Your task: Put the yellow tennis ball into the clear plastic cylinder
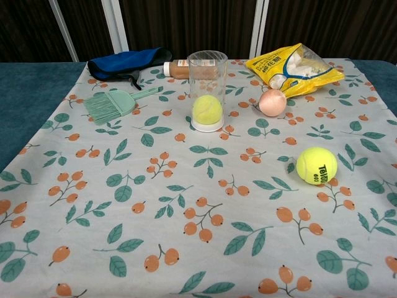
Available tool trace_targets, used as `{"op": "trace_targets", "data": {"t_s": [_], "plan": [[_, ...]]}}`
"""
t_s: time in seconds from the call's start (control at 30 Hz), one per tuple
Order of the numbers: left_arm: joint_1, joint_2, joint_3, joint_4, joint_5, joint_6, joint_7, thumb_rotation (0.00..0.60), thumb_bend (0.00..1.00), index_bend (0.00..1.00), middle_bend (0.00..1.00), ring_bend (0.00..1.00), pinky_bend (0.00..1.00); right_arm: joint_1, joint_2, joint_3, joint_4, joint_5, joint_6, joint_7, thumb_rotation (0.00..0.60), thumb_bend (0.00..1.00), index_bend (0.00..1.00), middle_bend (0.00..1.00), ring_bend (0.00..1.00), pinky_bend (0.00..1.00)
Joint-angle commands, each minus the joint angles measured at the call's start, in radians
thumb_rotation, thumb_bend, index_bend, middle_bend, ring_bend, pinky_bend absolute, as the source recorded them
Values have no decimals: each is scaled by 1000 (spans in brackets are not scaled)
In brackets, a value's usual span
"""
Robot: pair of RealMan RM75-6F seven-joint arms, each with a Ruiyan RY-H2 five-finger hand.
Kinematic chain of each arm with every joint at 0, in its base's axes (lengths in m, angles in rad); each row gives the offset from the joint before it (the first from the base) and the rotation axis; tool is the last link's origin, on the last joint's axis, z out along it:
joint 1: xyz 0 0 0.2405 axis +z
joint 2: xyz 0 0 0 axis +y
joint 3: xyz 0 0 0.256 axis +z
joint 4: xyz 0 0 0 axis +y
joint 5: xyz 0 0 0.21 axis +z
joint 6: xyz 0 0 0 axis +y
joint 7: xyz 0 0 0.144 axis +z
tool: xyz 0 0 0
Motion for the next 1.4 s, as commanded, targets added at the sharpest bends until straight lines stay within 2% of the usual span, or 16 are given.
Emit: {"op": "trace_targets", "data": {"t_s": [0.03, 1.0, 1.2, 1.4], "plan": [[0, 1, 0, -1, -2, -3, 1, 600, 0, 109, 0, 0, 66, 0, 0, -1, -1, -1, 1, 0, 600, 386, 0, 48, 88, 0], [0, 0, -1, -7, 4, 3, 9, 600, 0, 109, 0, 0, 66, -1, 32, -18, -58, 11, -30, 42, 600, 385, 0, 48, 87, 0], [0, 4, -1, -8, 1, 0, -1, 600, 0, 109, 0, 0, 65, 20, 74, -43, -139, 2, -92, 92, 600, 355, 0, 48, 87, 0], [-2, 1, -1, -7, -5, -8, 9, 600, 0, 109, 0, 0, 66, 107, 113, -23, -225, 14, -222, 109, 600, 354, 0, 48, 88, 0]]}}
